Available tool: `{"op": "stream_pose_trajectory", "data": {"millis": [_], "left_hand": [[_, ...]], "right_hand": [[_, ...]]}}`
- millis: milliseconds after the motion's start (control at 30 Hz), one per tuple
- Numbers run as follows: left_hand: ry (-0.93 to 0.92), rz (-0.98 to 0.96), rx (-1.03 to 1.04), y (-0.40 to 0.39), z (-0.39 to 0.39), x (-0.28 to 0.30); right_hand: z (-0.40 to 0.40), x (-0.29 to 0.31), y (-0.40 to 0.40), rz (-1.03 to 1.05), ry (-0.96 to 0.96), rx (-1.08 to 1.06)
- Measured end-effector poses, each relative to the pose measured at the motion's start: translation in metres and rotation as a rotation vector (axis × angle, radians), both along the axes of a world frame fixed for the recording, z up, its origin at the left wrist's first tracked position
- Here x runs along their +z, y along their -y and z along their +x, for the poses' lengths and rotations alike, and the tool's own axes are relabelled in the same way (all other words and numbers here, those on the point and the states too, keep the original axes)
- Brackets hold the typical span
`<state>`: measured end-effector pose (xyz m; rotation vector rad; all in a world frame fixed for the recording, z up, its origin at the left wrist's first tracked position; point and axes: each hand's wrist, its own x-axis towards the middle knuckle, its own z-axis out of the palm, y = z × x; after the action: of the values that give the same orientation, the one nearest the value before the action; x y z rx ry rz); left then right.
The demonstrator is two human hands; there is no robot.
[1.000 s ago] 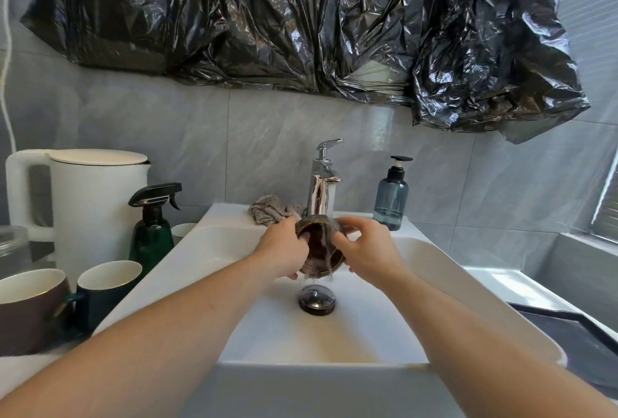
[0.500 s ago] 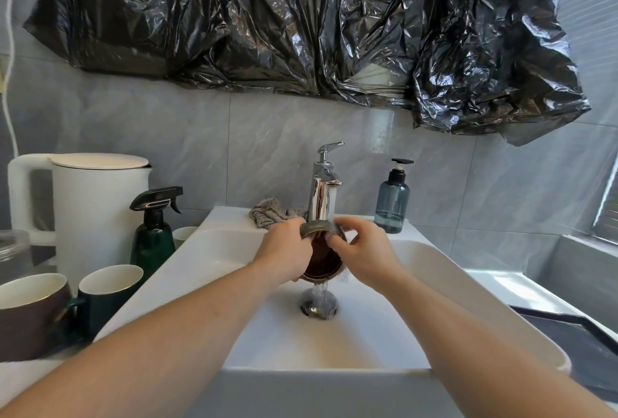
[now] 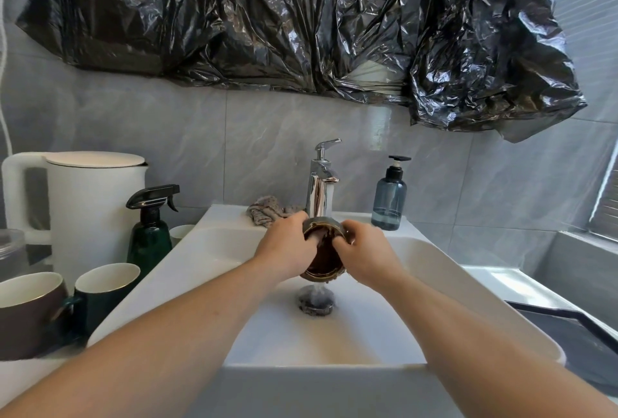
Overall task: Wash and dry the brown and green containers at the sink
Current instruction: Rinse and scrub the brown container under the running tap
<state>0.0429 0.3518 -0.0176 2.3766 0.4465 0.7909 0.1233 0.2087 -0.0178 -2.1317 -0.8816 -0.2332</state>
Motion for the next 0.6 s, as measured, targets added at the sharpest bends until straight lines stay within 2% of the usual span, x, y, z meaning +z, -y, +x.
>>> {"op": "stream_pose_trajectory", "data": {"millis": [233,400,467,600], "left_hand": [[0.03,0.034,0.1,-0.002,0.001,0.001],[0.106,-0.026,0.151,-0.008,0.001,0.003],[0.113,-0.043,0.142,-0.01,0.001,0.004],[-0.006,0.012,0.118,-0.006,-0.003,0.002]], "right_hand": [[-0.001,0.001,-0.001,0.118,0.069,-0.002],[-0.002,-0.003,-0.003,-0.027,-0.259,0.169],[-0.003,-0.003,-0.003,-0.039,-0.249,0.168],[0.001,-0.002,-0.002,-0.038,-0.106,0.045]]}}
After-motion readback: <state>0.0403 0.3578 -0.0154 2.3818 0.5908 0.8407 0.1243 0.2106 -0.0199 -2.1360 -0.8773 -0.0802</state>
